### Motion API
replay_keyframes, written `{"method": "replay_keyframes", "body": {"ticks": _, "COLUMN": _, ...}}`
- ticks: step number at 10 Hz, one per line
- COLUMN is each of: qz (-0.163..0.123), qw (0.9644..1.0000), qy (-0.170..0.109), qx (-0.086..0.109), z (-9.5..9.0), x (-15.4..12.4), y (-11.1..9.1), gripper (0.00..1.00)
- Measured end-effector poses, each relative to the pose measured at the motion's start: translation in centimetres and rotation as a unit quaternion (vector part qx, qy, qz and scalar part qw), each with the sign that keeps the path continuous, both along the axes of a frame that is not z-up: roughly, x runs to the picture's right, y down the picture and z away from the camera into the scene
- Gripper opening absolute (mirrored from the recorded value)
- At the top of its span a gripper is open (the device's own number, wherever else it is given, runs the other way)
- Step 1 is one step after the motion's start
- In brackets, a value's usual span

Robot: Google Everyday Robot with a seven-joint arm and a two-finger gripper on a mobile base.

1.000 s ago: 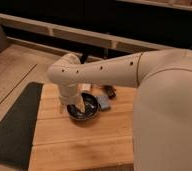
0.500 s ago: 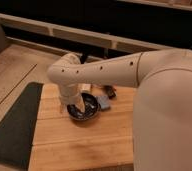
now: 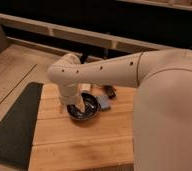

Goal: Wipe the white sponge on the table

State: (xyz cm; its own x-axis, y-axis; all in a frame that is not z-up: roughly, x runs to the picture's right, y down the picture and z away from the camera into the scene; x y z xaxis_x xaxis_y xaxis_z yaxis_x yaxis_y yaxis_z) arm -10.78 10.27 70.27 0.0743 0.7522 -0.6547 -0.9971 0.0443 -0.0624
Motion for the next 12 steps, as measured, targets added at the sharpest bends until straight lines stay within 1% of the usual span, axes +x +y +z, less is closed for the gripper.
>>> {"method": "replay_keyframes", "body": {"ticks": 1, "qz": -0.006, "qw": 1.0000, "qy": -0.003, "qx": 0.005, "z": 0.0, "x": -0.3, "y": -0.2, "gripper": 0.65}}
{"method": "replay_keyframes", "body": {"ticks": 2, "qz": -0.016, "qw": 0.9995, "qy": -0.018, "qx": 0.021, "z": 0.2, "x": -1.5, "y": -1.0, "gripper": 0.65}}
{"method": "replay_keyframes", "body": {"ticks": 3, "qz": -0.022, "qw": 0.9983, "qy": -0.033, "qx": 0.042, "z": 0.7, "x": -2.3, "y": -2.0, "gripper": 0.65}}
{"method": "replay_keyframes", "body": {"ticks": 4, "qz": -0.024, "qw": 0.9969, "qy": -0.026, "qx": 0.071, "z": 1.8, "x": -0.5, "y": -3.9, "gripper": 0.65}}
{"method": "replay_keyframes", "body": {"ticks": 5, "qz": -0.015, "qw": 0.9952, "qy": -0.013, "qx": 0.096, "z": 2.3, "x": 2.0, "y": -5.6, "gripper": 0.65}}
{"method": "replay_keyframes", "body": {"ticks": 6, "qz": -0.007, "qw": 0.9937, "qy": -0.002, "qx": 0.112, "z": 2.4, "x": 4.4, "y": -6.6, "gripper": 0.65}}
{"method": "replay_keyframes", "body": {"ticks": 7, "qz": 0.017, "qw": 0.9903, "qy": 0.020, "qx": 0.137, "z": 2.1, "x": 8.1, "y": -8.1, "gripper": 0.65}}
{"method": "replay_keyframes", "body": {"ticks": 8, "qz": 0.030, "qw": 0.9878, "qy": 0.034, "qx": 0.149, "z": 1.9, "x": 10.2, "y": -8.8, "gripper": 0.65}}
{"method": "replay_keyframes", "body": {"ticks": 11, "qz": 0.031, "qw": 0.9879, "qy": 0.031, "qx": 0.149, "z": 1.9, "x": 9.8, "y": -8.8, "gripper": 0.65}}
{"method": "replay_keyframes", "body": {"ticks": 12, "qz": 0.032, "qw": 0.9881, "qy": 0.036, "qx": 0.146, "z": 2.1, "x": 10.2, "y": -8.6, "gripper": 0.65}}
